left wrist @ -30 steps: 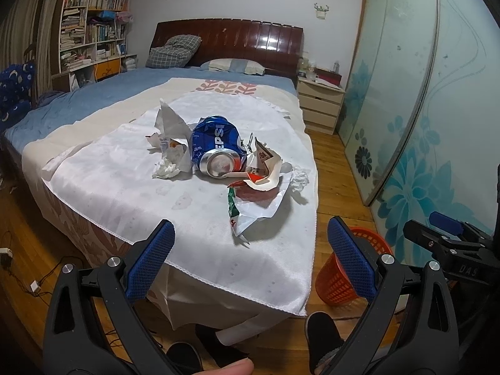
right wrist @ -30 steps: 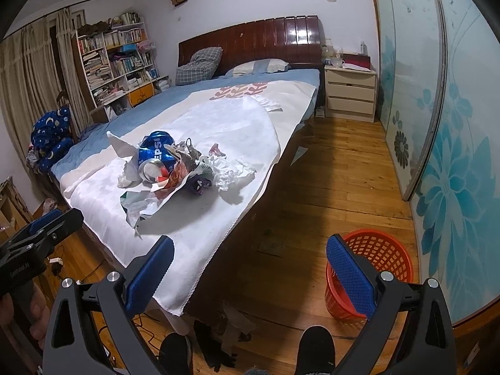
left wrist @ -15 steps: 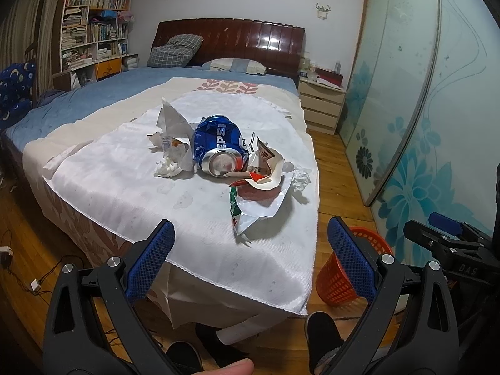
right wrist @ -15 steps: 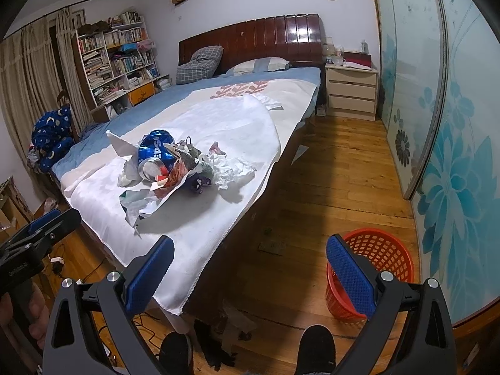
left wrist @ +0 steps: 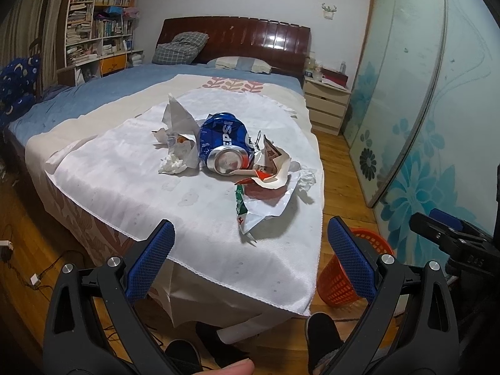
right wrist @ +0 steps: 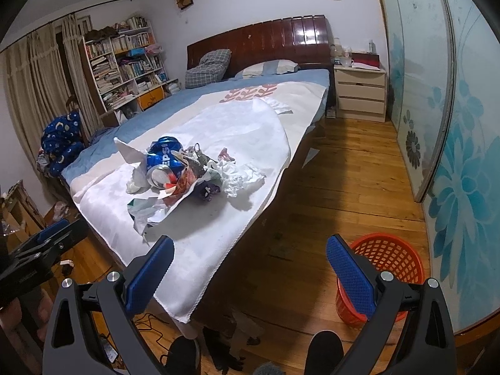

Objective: Collect trash
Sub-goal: 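Grasp the white tissue with the left tool while the right tool grasps a white paper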

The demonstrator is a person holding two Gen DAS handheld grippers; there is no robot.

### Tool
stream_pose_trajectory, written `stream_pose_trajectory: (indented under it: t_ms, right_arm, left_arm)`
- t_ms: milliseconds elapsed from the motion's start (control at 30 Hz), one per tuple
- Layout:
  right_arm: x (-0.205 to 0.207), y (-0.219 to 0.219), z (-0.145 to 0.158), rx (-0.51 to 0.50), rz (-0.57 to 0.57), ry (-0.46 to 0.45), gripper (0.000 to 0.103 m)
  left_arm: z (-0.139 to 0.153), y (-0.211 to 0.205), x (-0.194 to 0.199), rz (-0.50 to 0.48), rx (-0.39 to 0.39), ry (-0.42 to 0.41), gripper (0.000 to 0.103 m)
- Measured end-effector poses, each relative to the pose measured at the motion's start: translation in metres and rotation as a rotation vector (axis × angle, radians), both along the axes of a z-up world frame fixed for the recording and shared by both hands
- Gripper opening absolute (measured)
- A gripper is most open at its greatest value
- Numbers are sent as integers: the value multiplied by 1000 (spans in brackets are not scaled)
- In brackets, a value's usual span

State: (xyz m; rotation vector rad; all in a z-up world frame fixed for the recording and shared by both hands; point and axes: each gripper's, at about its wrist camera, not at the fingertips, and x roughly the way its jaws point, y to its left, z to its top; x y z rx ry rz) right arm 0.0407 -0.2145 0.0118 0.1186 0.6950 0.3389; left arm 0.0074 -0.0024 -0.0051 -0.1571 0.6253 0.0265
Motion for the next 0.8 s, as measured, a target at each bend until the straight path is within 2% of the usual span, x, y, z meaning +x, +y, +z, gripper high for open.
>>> stream_pose_trajectory:
  t_ms: [167, 267, 367, 433, 500, 533, 633, 800]
  right_arm:
    - [-9, 2, 17, 56, 71, -53, 96]
    - [-7, 17, 42, 86, 135, -115, 96]
    - [11, 54, 74, 49, 210, -166, 96]
    - [34, 88, 95, 47, 299, -187, 96]
    - [57, 125, 106, 2, 360, -180, 94]
    - [72, 147, 109, -29, 390, -163, 88]
    - [110, 204, 104, -126, 411, -126, 78]
    - [155, 283, 76, -190, 429, -40, 74]
  left_arm:
    - [2, 3, -1, 6, 0, -8, 97]
    - [2, 10, -4, 9, -25, -14, 97]
    - [1, 21, -5, 32, -52, -11, 97]
    - [1, 33, -5, 53, -81, -12, 97]
    - [2, 42, -7, 69, -106, -17, 97]
    - [3, 47, -8, 78, -118, -22, 97]
    - [2, 58, -7, 98, -132, -21, 97]
    - [-5, 86, -4, 158, -178, 1, 97]
